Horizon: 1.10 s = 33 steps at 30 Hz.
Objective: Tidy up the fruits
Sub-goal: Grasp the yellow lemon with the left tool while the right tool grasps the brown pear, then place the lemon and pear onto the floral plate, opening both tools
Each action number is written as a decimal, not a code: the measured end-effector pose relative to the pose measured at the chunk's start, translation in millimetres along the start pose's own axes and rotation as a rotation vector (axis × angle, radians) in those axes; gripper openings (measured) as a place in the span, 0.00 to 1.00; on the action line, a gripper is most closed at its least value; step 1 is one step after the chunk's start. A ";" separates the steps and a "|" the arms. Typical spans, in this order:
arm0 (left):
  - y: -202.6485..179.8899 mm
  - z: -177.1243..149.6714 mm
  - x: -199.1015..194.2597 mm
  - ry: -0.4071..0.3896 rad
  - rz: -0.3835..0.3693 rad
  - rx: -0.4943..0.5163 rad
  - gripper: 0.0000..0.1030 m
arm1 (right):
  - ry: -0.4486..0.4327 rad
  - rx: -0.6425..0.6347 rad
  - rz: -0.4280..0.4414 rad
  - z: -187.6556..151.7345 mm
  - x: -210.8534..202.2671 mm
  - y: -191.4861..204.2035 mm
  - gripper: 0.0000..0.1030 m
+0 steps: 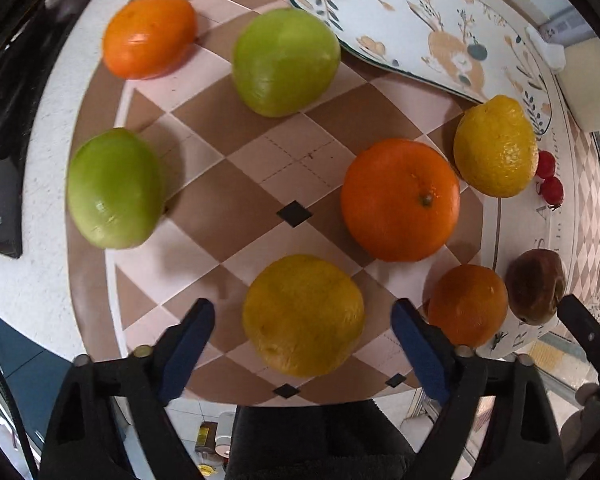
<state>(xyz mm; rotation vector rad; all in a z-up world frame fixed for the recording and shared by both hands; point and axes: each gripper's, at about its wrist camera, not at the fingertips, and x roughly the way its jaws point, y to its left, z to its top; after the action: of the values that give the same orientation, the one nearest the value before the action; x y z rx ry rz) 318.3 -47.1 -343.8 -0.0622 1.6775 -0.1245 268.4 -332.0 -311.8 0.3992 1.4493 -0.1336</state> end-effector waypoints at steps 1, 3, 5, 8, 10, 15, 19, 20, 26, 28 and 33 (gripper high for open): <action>-1.3 1.7 3.2 0.009 -0.002 0.006 0.73 | 0.007 0.003 -0.001 2.1 3.5 0.9 0.99; -4.2 5.4 11.4 0.024 0.003 0.017 0.69 | 0.025 0.004 -0.003 5.9 10.9 2.0 0.99; -13.1 15.8 20.4 0.033 0.015 0.032 0.61 | 0.040 0.007 -0.010 9.2 17.8 3.2 0.99; -16.8 20.5 23.8 0.014 0.044 0.048 0.53 | 0.061 0.014 -0.006 13.7 27.3 5.8 0.97; -17.3 22.3 21.0 0.007 0.038 0.052 0.53 | 0.076 0.017 0.001 15.8 32.1 7.2 0.91; -18.0 19.5 20.2 -0.008 0.046 0.072 0.53 | 0.113 0.005 -0.004 16.2 43.5 11.3 0.68; -20.2 4.1 3.6 -0.019 0.023 0.079 0.53 | 0.113 0.012 -0.008 14.6 44.4 12.7 0.66; -22.7 4.9 1.5 -0.021 0.016 0.080 0.53 | 0.111 0.015 -0.010 13.9 43.8 12.6 0.65; -22.2 5.0 -49.0 -0.086 -0.044 0.097 0.53 | 0.084 0.036 0.063 20.2 13.9 16.5 0.65; -26.8 12.5 -76.1 -0.135 -0.069 0.097 0.53 | 0.067 0.025 0.090 28.4 -0.7 21.2 0.65; -44.8 43.1 -120.9 -0.216 -0.127 0.095 0.53 | 0.003 -0.030 0.154 70.5 -33.2 41.6 0.65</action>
<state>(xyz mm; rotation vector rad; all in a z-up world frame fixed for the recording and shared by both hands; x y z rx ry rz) 373.0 -79.7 -223.8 -0.1071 1.4493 -0.2834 343.8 -322.6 -266.7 0.4843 1.4166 0.0124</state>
